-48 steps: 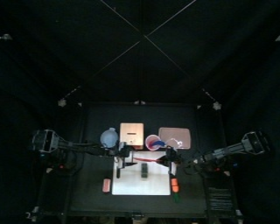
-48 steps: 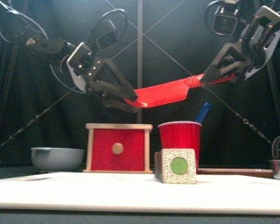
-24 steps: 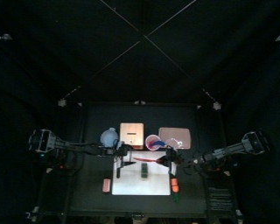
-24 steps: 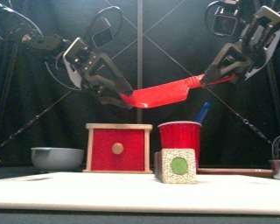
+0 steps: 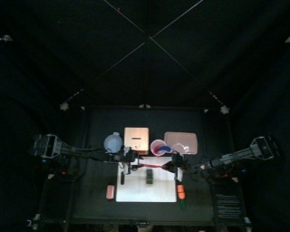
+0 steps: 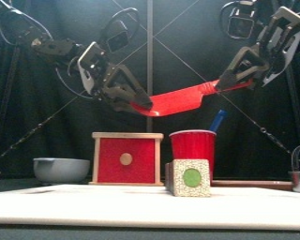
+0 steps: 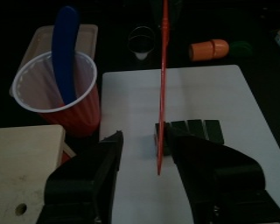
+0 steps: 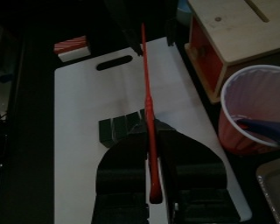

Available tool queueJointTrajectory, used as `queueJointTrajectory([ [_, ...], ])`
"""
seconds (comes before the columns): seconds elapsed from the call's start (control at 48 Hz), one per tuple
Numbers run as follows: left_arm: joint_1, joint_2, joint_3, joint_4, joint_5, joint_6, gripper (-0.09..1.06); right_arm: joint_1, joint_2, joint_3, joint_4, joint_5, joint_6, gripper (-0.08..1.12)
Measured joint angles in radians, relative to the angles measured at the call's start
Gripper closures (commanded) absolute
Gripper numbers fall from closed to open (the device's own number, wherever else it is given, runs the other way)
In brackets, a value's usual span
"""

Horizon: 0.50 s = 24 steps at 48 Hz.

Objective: Place sushi on board then cut the sushi with the knife then place the pieces on the plate
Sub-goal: Grasp knife edge with left hand

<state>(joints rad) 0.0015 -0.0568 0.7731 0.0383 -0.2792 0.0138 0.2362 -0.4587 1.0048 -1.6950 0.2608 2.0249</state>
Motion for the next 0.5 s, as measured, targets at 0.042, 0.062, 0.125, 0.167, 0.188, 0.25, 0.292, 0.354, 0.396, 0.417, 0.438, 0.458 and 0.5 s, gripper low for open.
queueJointTrajectory([
  [0.042,0.0,0.0,0.0,0.002,0.0,0.0,0.24,0.002,0.0,0.0,0.002,0.002,0.0,0.74],
  [0.062,-0.002,0.0,0.0,0.002,0.0,0.0,0.25,0.002,0.0,0.0,0.003,0.0,0.0,0.74],
  [0.125,-0.006,0.0,0.0,0.0,0.0,0.0,0.28,0.003,0.0,0.002,0.008,0.0,0.0,0.74],
  [0.167,-0.009,0.0,0.0,0.0,0.0,0.0,0.31,0.003,-0.002,0.002,0.011,0.0,0.0,0.74],
  [0.188,-0.011,0.0,-0.002,0.002,0.0,0.0,0.32,0.003,-0.002,0.002,0.012,0.002,0.002,0.74],
  [0.25,-0.015,0.0,0.0,0.002,0.0,0.0,0.36,0.003,-0.002,0.002,0.018,0.0,0.0,0.74],
  [0.292,-0.018,0.0,0.0,0.0,0.0,0.0,0.38,0.005,-0.002,0.003,0.025,0.0,0.0,0.74],
  [0.354,-0.028,0.0,0.0,0.0,0.0,0.0,0.42,0.005,0.0,0.003,0.035,0.002,0.0,0.74],
  [0.396,-0.035,0.0,-0.002,0.002,0.0,0.0,0.44,0.006,-0.002,0.005,0.048,0.0,-0.005,0.74],
  [0.417,-0.04,0.0,0.0,0.002,0.0,0.0,0.45,0.006,0.0,0.005,0.055,0.0,-0.005,0.74],
  [0.438,-0.043,0.0,0.0,0.0,0.0,0.0,0.46,0.006,0.0,0.005,0.061,0.0,-0.005,0.74],
  [0.458,-0.048,0.0,-0.002,0.002,0.0,0.0,0.46,0.006,0.0,0.005,0.069,0.0,-0.003,0.74],
  [0.5,-0.057,0.0,0.0,0.0,0.0,-0.002,0.48,0.008,0.0,0.009,0.084,0.0,-0.005,0.74],
])
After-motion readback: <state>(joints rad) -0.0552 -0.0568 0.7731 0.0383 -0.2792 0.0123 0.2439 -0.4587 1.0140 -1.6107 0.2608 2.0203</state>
